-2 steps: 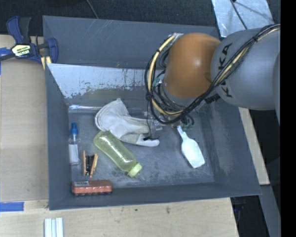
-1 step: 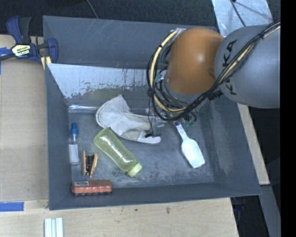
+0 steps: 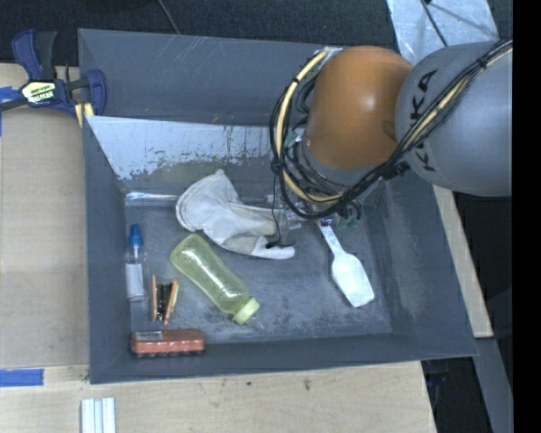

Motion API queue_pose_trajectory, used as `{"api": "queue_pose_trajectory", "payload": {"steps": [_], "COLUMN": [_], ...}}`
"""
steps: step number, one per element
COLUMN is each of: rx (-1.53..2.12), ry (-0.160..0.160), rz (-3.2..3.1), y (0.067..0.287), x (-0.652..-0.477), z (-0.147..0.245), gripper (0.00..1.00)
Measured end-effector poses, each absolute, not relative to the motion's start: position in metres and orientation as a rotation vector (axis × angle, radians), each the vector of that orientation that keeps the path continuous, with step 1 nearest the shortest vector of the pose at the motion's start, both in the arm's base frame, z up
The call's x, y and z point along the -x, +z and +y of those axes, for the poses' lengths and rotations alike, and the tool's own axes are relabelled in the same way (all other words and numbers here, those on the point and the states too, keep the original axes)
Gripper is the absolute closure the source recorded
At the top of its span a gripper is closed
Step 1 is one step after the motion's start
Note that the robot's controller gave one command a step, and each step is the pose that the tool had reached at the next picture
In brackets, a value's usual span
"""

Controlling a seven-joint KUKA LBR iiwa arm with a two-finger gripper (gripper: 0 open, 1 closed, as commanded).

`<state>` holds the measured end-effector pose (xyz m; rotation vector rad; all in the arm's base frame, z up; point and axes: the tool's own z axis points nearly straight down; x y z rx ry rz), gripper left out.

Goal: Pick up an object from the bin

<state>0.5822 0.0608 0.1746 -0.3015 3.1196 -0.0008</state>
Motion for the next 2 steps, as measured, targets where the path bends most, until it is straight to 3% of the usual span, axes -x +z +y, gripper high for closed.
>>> {"api": "queue_pose_trajectory", "payload": {"steps": [2], "rx": [0.301], "ry": [-0.001], "rz": [3.121], "y": [0.1778], "x": [-0.5822], "z": [0.0608], "gripper": [1.00]}}
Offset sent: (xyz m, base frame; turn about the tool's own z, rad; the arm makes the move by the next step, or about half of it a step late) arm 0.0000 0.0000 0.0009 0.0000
